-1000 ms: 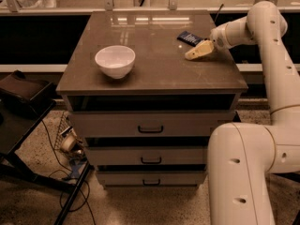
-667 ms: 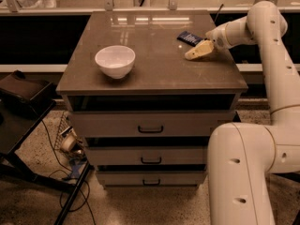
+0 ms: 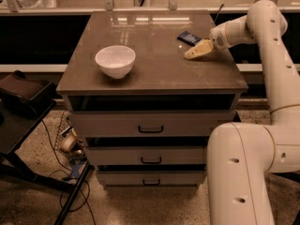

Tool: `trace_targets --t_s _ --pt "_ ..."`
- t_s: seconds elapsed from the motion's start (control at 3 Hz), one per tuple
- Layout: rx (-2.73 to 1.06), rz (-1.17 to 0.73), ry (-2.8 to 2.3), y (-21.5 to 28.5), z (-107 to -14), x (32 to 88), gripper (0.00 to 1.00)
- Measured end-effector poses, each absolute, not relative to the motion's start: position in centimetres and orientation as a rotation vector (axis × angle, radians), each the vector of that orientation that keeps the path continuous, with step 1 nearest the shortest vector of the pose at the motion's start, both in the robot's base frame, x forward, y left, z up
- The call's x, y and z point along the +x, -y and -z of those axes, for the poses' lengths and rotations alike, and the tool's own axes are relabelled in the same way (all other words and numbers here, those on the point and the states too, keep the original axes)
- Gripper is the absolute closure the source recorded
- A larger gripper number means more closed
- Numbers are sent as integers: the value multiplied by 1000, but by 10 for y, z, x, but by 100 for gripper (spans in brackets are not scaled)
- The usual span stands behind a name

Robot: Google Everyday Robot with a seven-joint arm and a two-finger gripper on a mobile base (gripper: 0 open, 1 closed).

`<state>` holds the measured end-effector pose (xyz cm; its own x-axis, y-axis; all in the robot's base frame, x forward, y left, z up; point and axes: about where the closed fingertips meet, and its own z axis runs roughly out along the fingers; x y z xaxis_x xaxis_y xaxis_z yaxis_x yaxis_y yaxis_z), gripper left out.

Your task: Move rxbar blueberry near white bowl

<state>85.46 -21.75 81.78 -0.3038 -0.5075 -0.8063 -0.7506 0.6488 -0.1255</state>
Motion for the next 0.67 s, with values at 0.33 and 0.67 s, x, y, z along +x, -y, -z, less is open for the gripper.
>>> trace_targets --t_s 0.33,0.67 --pt "-983 -345 -1977 217 -818 855 0" --pt "-883 -399 -1975 201 -827 867 0"
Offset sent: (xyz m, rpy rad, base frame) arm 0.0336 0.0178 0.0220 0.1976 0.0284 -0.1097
